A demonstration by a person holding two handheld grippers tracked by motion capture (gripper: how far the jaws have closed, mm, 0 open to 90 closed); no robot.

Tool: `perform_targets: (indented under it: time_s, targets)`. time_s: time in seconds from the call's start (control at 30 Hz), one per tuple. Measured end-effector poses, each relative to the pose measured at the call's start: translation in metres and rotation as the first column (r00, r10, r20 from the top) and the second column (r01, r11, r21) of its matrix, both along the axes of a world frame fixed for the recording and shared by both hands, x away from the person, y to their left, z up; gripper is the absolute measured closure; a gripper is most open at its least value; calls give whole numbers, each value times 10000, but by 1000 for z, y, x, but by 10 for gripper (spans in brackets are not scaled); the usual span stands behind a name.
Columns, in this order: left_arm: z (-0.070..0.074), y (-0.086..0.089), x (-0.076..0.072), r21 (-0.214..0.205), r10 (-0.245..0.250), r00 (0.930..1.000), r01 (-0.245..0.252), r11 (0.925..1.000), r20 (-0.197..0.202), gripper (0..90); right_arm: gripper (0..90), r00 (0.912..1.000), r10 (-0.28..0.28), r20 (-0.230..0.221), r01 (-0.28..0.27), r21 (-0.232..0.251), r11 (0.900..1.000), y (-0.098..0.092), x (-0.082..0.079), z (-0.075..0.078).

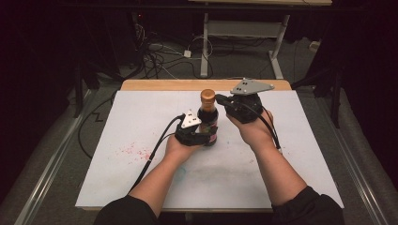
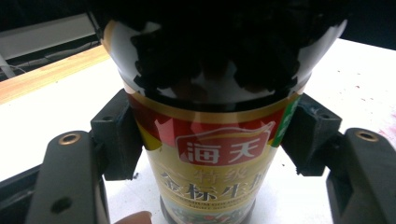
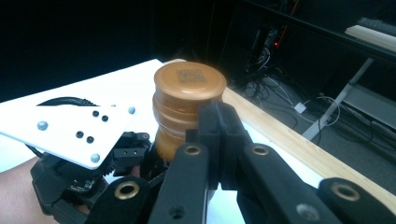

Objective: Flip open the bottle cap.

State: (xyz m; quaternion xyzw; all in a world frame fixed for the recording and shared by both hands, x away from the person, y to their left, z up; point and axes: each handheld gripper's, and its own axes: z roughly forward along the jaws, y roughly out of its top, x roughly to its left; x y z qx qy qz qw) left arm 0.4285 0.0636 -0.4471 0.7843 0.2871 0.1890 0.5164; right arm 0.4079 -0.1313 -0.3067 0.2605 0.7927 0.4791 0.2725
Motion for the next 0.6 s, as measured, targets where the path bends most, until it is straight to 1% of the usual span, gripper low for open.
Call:
perform_targets:
  time_s: [0.07, 0.1, 0.13, 0.17, 0.2, 0.23, 0.27, 0.33, 0.37, 0.43, 0.47, 0.5, 0.53, 0.6]
  targets:
    - [-1, 1, 0, -38, -57, 10000, 57, 10000, 48, 298, 900, 10000, 17, 32, -16, -7, 10000, 3, -1, 1]
    - [-1, -2, -1, 90, -92, 9999, 90, 9999, 145, 298, 900, 9991, 158, 405, -177, 474, 9987, 2, -3, 4]
    - [0, -3, -1, 196, -143, 9998, 140, 9997, 170, 297, 900, 9973, 339, 649, -413, 1163, 9924, 0, -8, 14]
    - [0, -3, 0, 136, -89, 9999, 88, 9999, 86, 296, 900, 9961, 366, 797, -458, 1164, 9921, 0, -11, 23]
    - [0, -2, 1, 73, -77, 10000, 77, 9999, 41, 295, 900, 9952, 239, 945, -335, 1013, 9943, 0, -12, 26]
    - [0, -2, 1, 86, -122, 9999, 121, 9999, 54, 294, 900, 9963, 236, 829, -320, 1009, 9944, -2, -10, 27]
    - [0, -2, 0, 111, -129, 9999, 129, 9999, 52, 293, 900, 9981, 254, 559, -310, 1021, 9943, -5, -7, 25]
    - [-1, -1, 1, 34, -166, 9998, 165, 9999, 135, 292, 900, 9985, 124, 527, -164, 779, 9968, -9, -7, 18]
    - [-1, -1, 1, 34, -166, 9998, 165, 9999, 135, 290, 900, 9992, 79, 389, -110, 808, 9967, -11, -6, 14]
    - [-1, -1, 1, 46, -173, 9997, 172, 9998, 156, 290, 900, 9996, 105, 255, -126, 845, 9963, -14, -5, 8]
    - [-2, -1, 1, 4, -159, 9998, 159, 9999, 155, 289, 900, 9997, 144, 201, -159, 775, 9969, -14, -4, 5]
    - [-1, -1, 1, -16, -142, 9999, 142, 9999, 91, 289, 900, 9997, 146, 189, -159, 741, 9971, -15, -4, 3]
    - [-1, -1, 1, -18, -124, 9999, 124, 9999, 81, 289, 900, 9998, 152, 89, -158, 731, 9972, -16, -4, 1]
    - [-2, -1, 0, -39, -114, 9999, 114, 9999, 89, 288, 900, 9998, 175, 52, -178, 675, 9976, -18, -4, -1]
